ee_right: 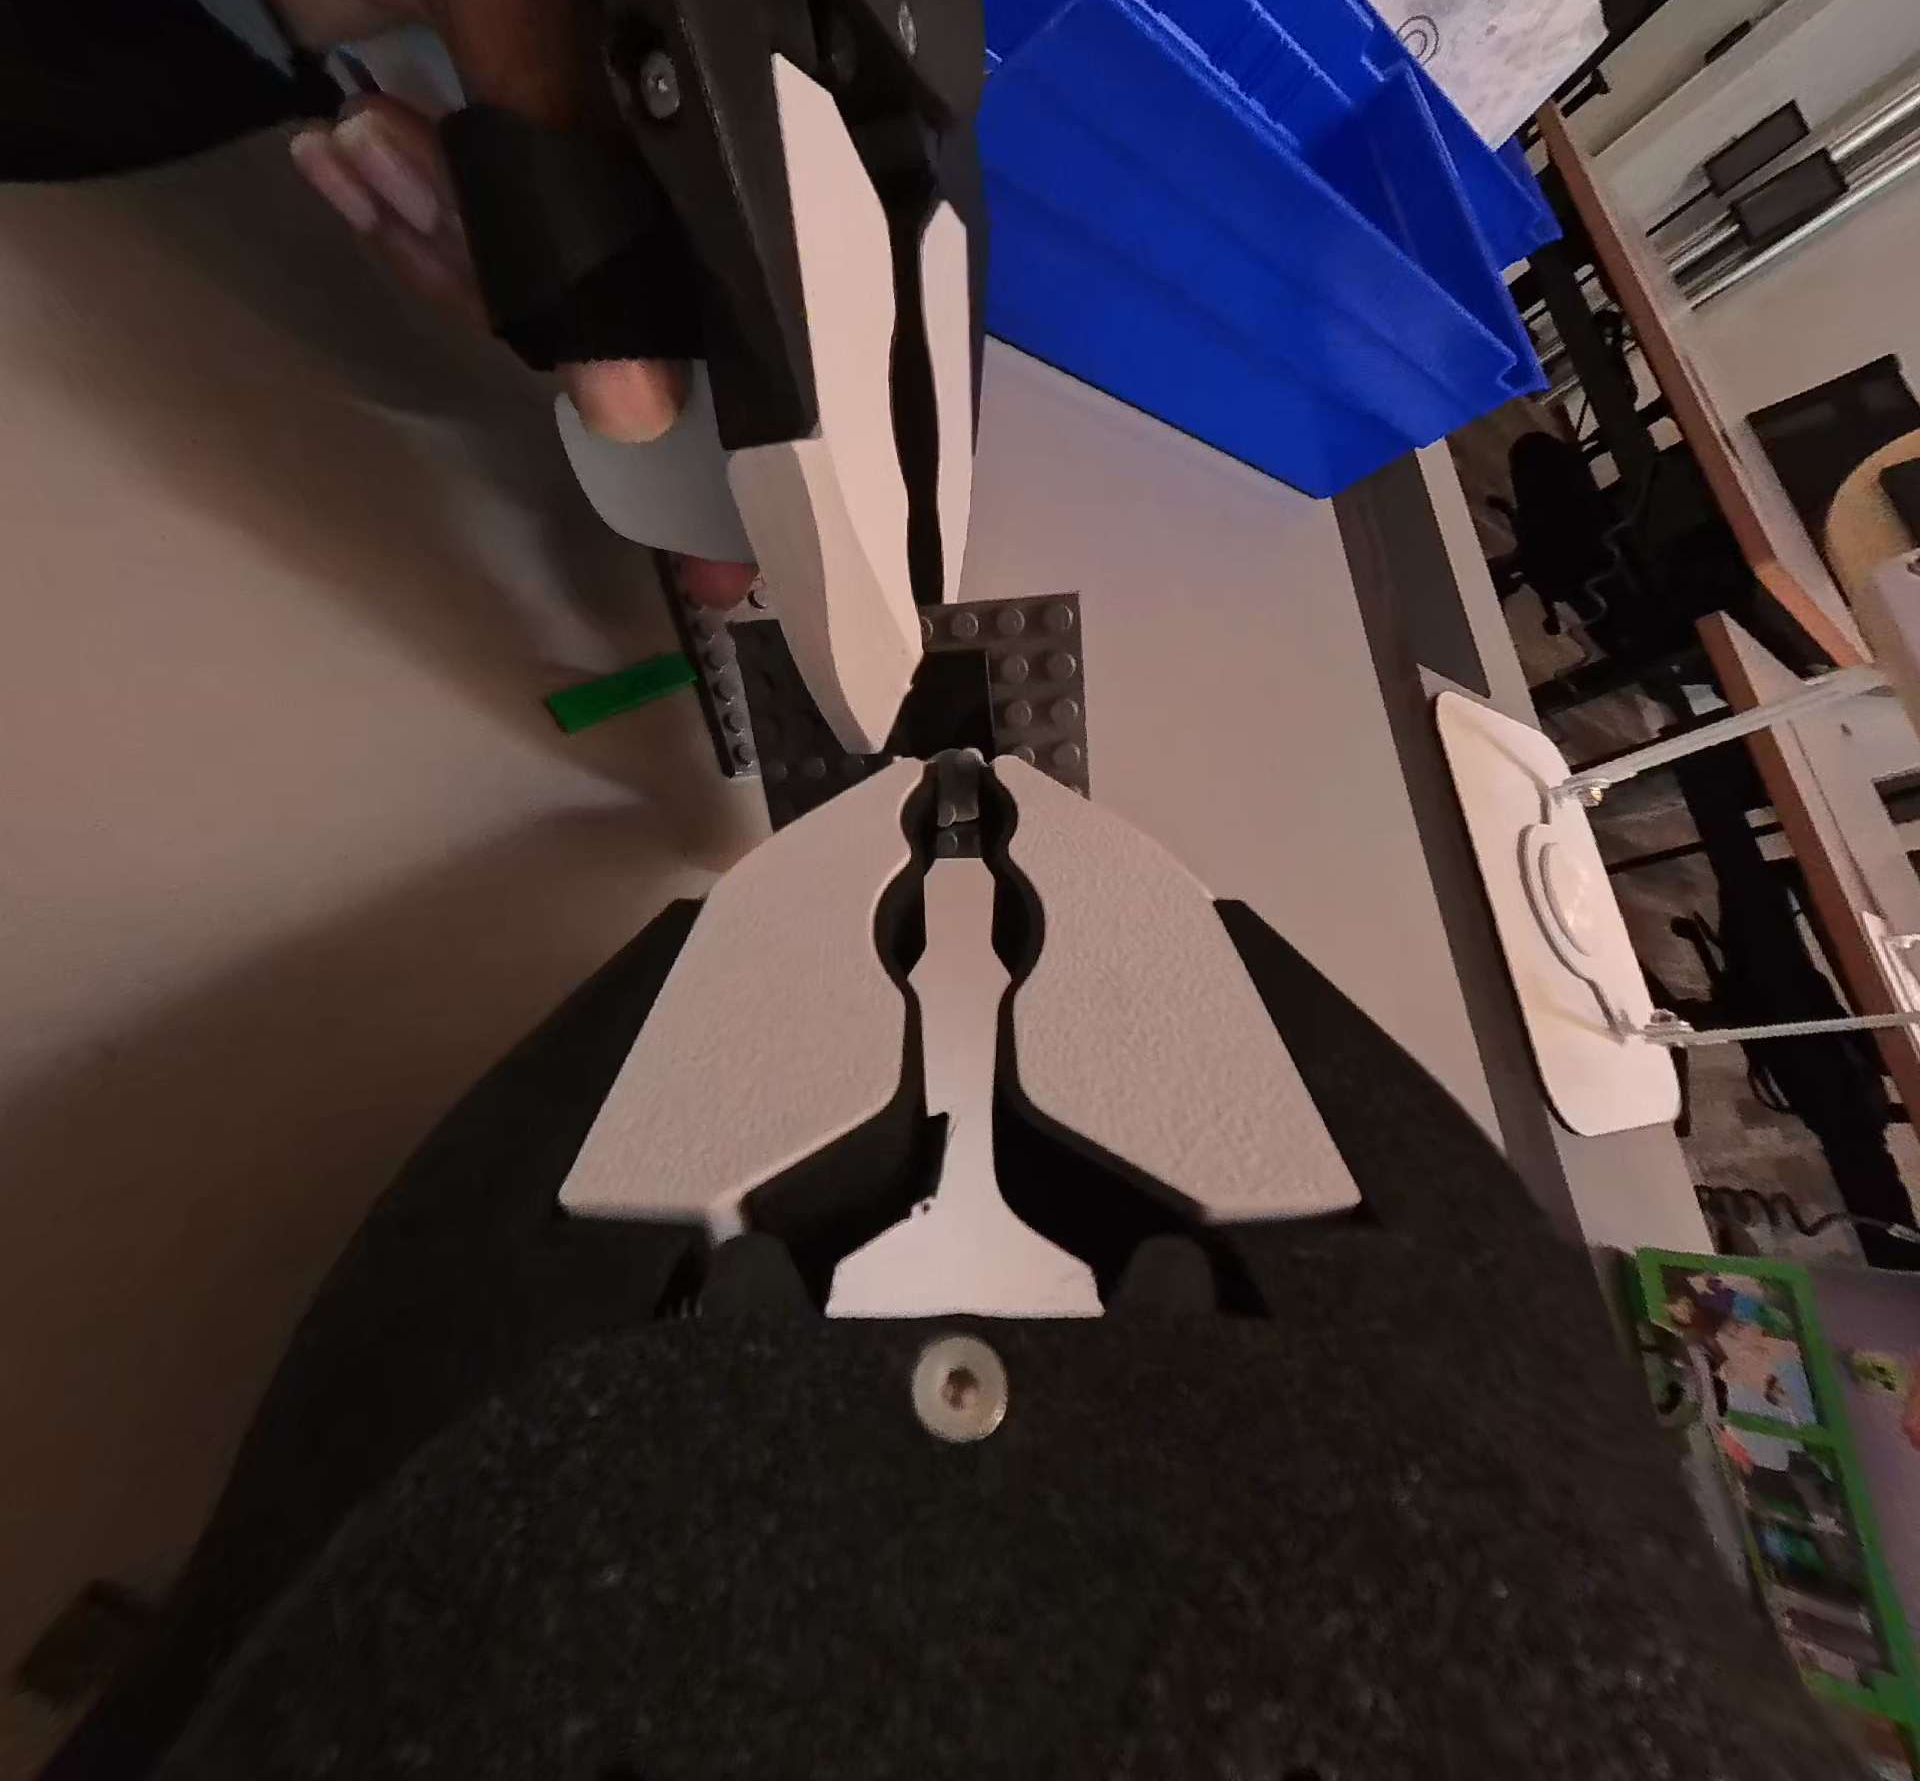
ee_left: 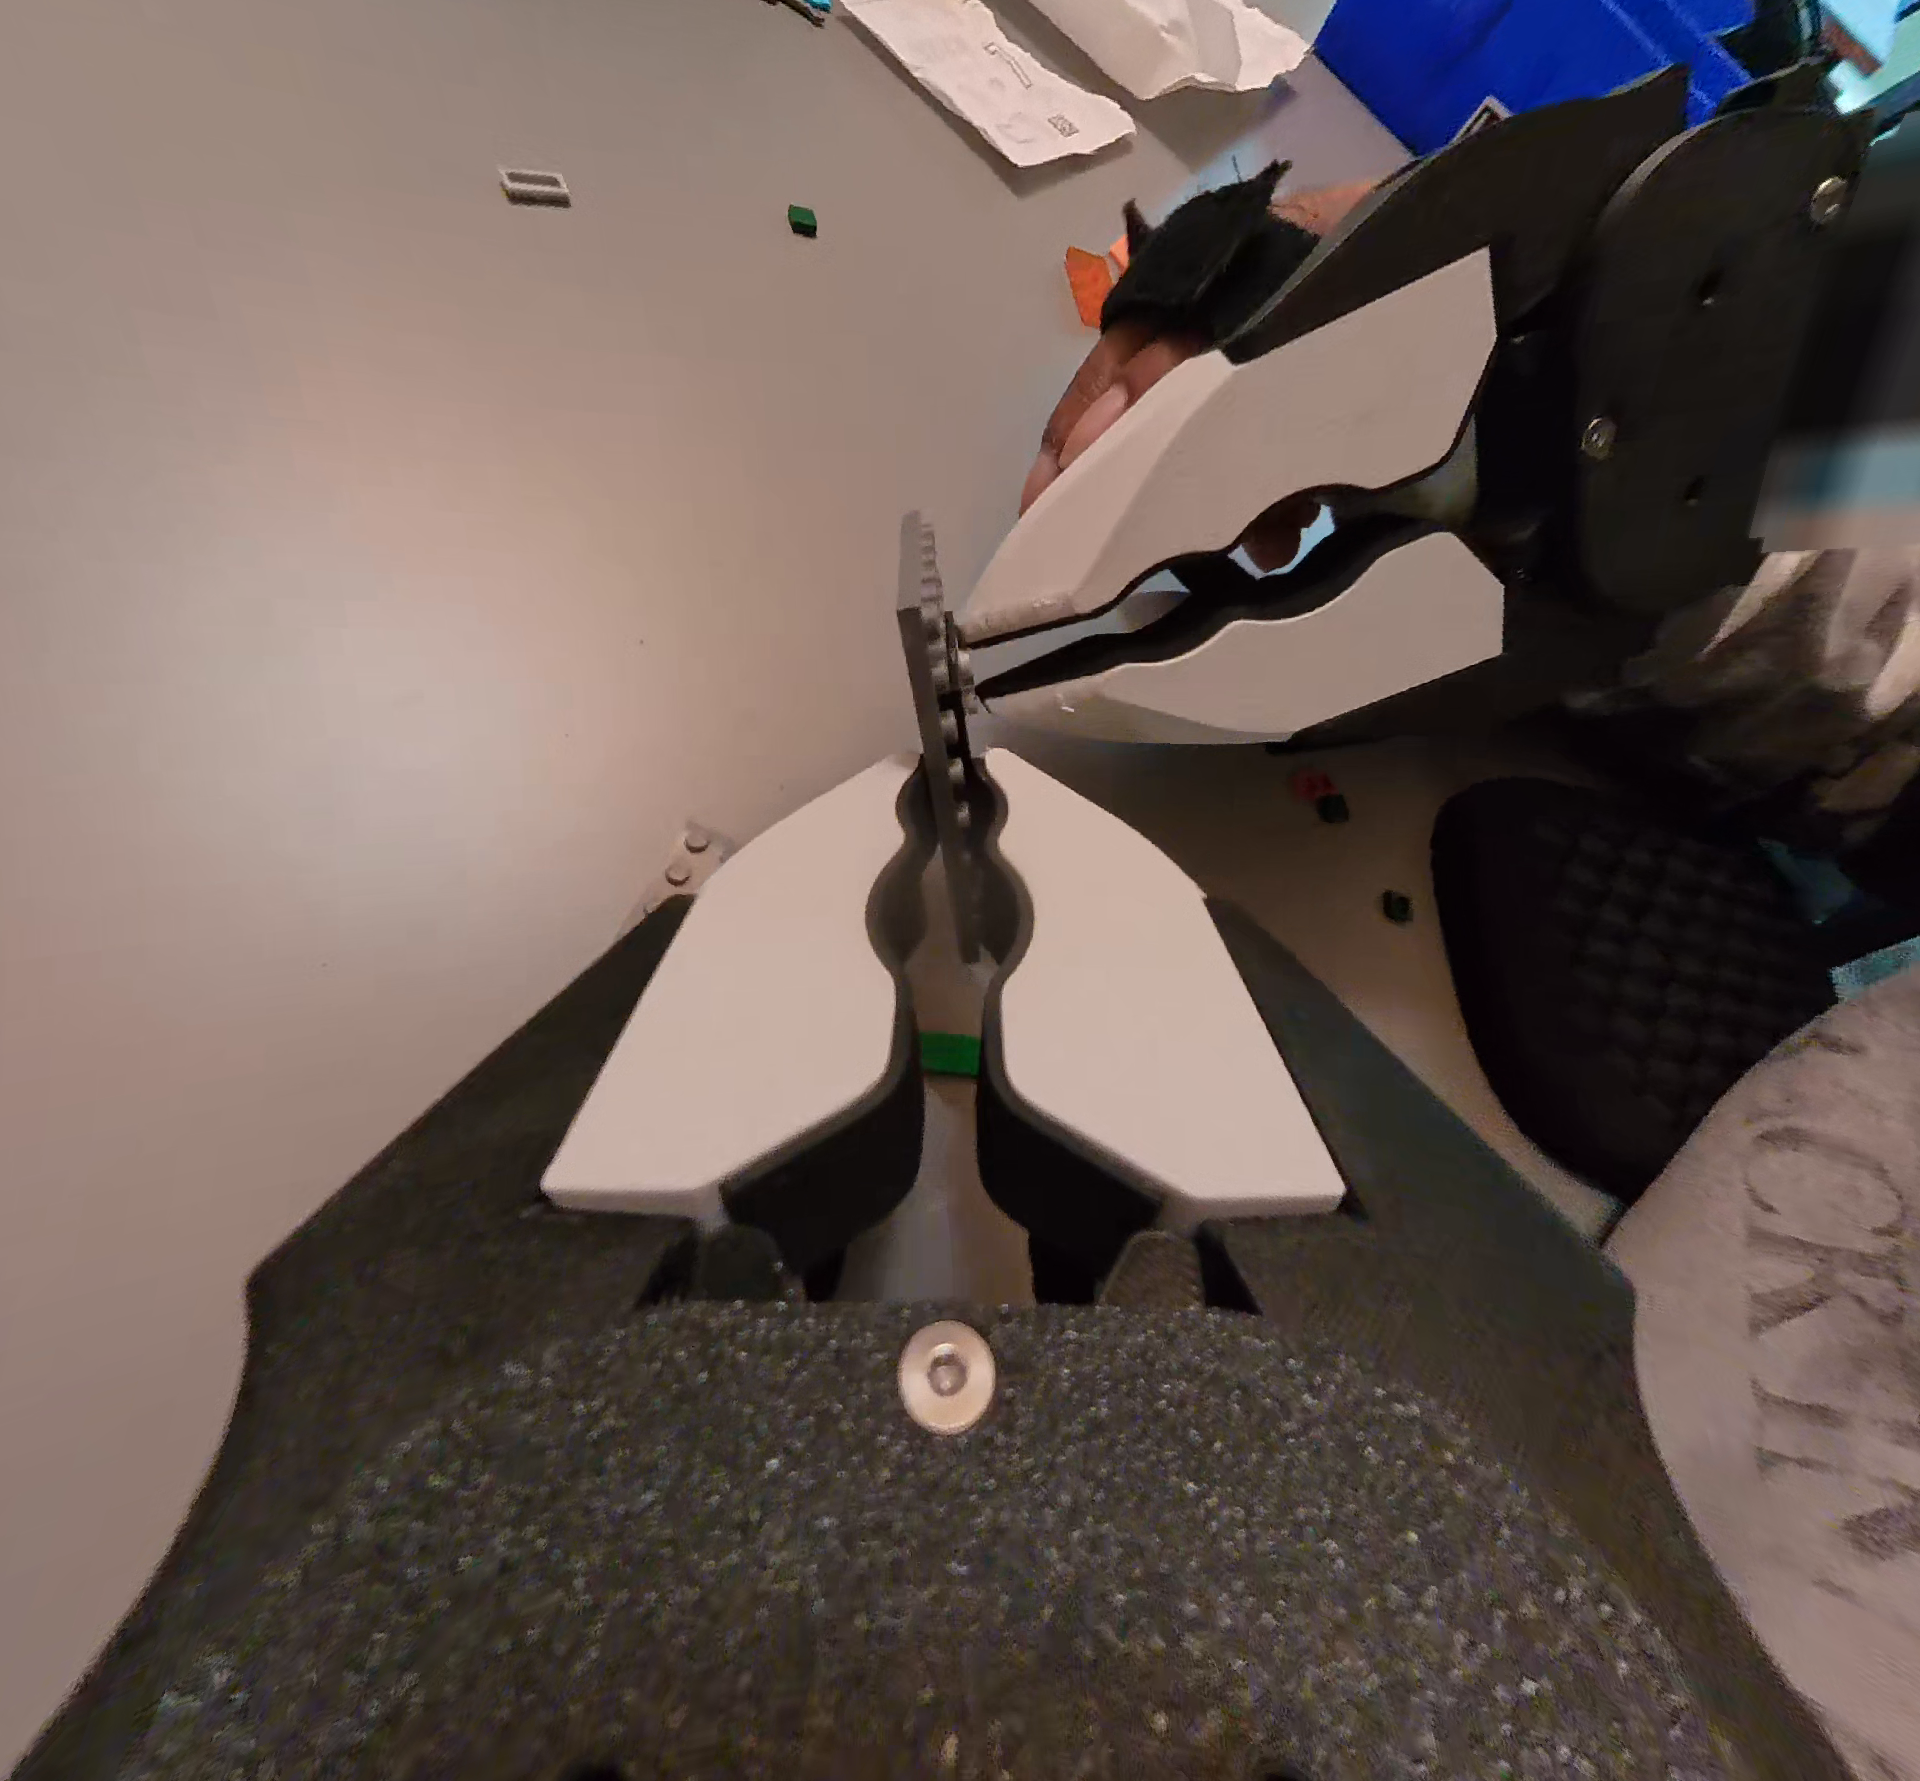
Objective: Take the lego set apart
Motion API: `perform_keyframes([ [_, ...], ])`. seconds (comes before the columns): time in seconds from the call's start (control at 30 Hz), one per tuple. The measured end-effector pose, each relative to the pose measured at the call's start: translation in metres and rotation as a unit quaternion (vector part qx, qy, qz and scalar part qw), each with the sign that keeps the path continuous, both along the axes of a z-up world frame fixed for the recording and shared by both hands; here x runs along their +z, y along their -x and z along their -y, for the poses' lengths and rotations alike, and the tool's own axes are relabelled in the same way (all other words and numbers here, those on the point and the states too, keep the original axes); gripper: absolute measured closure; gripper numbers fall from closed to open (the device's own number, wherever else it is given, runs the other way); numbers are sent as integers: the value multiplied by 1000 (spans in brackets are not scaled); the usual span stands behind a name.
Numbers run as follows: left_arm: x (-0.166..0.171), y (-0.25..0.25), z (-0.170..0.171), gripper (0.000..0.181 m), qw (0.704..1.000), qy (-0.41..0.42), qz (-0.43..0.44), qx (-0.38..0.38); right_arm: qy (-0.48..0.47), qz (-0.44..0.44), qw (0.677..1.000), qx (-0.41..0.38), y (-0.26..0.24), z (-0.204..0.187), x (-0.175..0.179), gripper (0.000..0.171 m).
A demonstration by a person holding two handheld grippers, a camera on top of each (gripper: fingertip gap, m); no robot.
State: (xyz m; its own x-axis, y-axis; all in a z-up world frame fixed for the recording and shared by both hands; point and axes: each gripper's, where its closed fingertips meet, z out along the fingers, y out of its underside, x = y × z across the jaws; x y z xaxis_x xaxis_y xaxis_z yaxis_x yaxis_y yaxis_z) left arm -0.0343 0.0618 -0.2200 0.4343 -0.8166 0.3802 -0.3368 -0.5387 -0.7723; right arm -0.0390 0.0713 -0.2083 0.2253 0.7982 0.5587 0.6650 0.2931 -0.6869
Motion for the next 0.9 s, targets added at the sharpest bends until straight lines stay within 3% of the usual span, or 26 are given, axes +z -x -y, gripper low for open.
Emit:
perform_keyframes([
  [0.17,-7,2,0,175,995,-65,-73,-8,-5,33,999,-6,1,-2,-6,168],
  [0.63,-8,2,7,172,982,-122,-136,-48,-17,84,996,-13,3,1,-9,169],
  [0.9,3,4,-3,176,988,-110,-107,-19,-36,56,998,-3,0,3,1,171],
])
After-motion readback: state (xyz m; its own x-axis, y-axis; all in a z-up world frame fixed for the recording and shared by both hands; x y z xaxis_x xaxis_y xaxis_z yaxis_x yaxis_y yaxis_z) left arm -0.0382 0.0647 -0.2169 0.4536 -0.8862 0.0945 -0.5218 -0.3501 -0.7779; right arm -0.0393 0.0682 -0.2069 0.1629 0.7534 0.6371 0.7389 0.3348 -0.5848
